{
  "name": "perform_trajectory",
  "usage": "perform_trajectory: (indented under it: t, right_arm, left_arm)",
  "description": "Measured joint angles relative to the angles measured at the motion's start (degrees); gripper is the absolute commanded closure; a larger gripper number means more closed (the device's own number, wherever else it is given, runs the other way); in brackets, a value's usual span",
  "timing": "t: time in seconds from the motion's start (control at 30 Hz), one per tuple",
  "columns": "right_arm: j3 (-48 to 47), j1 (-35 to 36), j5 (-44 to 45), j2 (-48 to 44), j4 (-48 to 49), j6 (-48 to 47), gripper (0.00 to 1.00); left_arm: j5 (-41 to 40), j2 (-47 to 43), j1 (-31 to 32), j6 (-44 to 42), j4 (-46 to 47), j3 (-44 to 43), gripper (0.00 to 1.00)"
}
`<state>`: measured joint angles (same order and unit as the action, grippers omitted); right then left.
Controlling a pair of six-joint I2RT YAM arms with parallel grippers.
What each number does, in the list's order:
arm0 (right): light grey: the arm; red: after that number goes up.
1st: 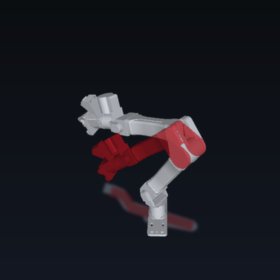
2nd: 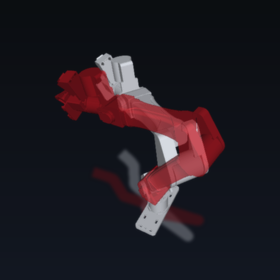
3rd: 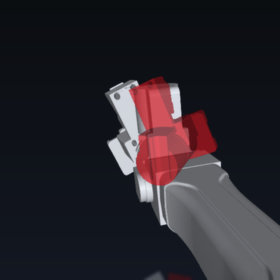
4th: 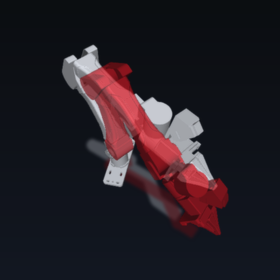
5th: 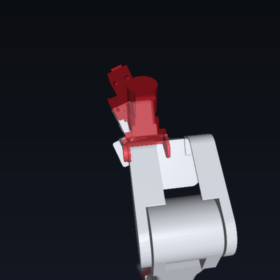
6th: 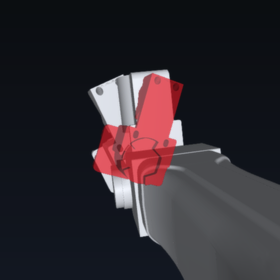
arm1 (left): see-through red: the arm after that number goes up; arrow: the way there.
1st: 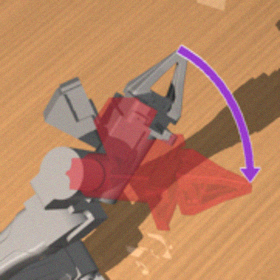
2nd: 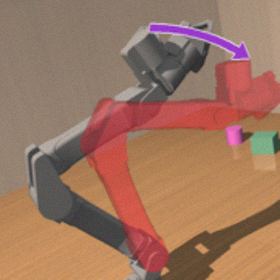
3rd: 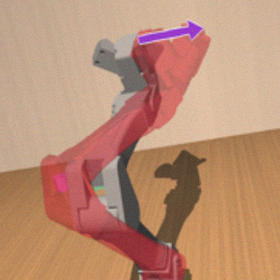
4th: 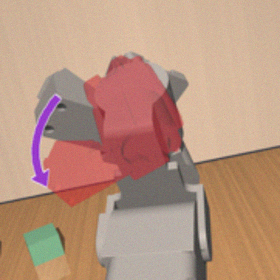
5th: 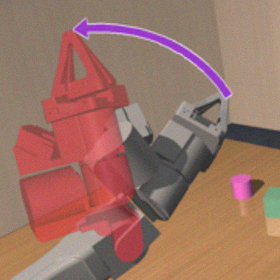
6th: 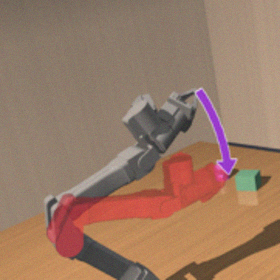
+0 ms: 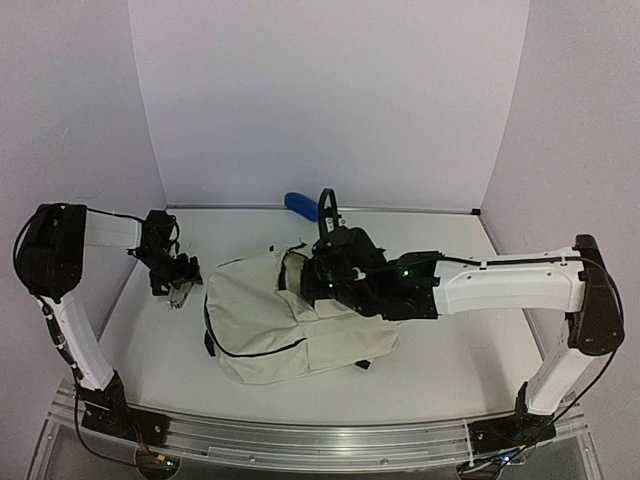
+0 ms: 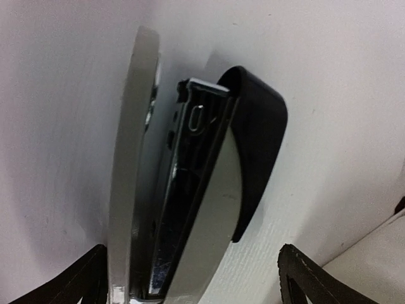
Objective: Pack the student bag
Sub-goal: Pick up the stationery from the center of the board.
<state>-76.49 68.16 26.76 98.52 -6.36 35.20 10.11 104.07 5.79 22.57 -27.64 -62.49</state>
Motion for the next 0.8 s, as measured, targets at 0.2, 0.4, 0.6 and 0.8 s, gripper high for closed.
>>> perform_trajectory:
  t: [0.2,0.4,0.6,0.8]
  right_arm:
    - [0.0,-0.02,-0.21,0.04,0.26,-0.04,1.0]
    - [0.0,-0.02,-0.21,0.04,0.31,-0.04,1.0]
    - [0.0,-0.02,-0.26,0.27,0.4,-0.04,1.0]
    - [0.0,-0.02,-0.27,0.42,0.75,-0.06,1.0]
  left_arm:
    - [-8.99,0.37,2.15,0.53,-2.86,-0.01,0.27]
    - [-13.02,0.37,3.89,1.16,-3.38,-0.01,0.45]
    - [-13.4,-0.49,4.25,0.77,-2.3,1.45,0.66]
    - [-13.32,-2.34,4.25,0.45,-1.86,3.59,0.7]
